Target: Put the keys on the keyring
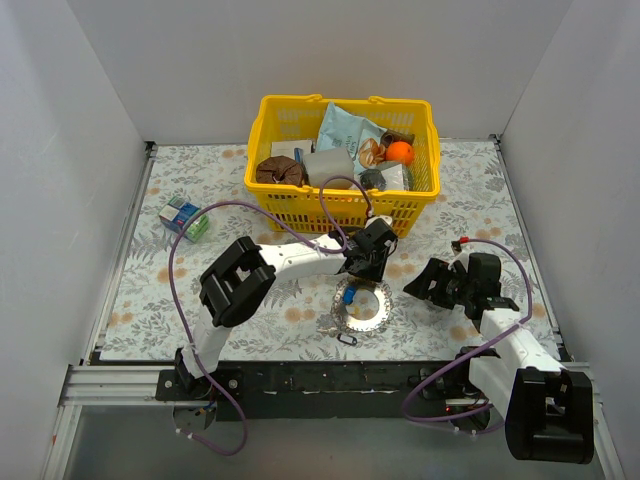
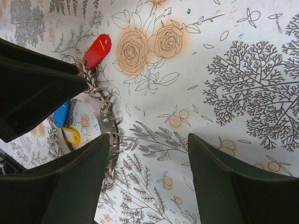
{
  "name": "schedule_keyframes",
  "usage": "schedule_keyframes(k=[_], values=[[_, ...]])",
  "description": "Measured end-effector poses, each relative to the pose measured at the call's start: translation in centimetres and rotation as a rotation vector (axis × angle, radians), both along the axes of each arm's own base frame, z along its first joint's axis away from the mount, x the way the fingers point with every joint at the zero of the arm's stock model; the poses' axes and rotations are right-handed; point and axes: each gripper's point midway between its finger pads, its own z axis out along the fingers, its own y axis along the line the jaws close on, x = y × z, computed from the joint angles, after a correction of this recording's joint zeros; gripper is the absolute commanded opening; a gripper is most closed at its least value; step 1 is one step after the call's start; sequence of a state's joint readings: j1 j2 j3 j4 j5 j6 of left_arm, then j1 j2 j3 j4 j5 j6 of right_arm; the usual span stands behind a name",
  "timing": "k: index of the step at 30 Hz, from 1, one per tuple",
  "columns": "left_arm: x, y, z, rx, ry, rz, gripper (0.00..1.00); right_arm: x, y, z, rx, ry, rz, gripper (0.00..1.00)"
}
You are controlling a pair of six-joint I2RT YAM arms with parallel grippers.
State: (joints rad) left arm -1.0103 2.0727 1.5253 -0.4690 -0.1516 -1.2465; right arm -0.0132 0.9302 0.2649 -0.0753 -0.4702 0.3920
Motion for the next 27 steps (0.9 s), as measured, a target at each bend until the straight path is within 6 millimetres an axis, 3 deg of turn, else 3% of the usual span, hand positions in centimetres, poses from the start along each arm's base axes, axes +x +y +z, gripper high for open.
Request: schedule_keyframes(k=[27], values=[[0.02,0.12,-0.1,0.004,-0.001,0.01,0.1,-0.07,0.05,-0.02,0.001,-0.001,0.005,0.76]])
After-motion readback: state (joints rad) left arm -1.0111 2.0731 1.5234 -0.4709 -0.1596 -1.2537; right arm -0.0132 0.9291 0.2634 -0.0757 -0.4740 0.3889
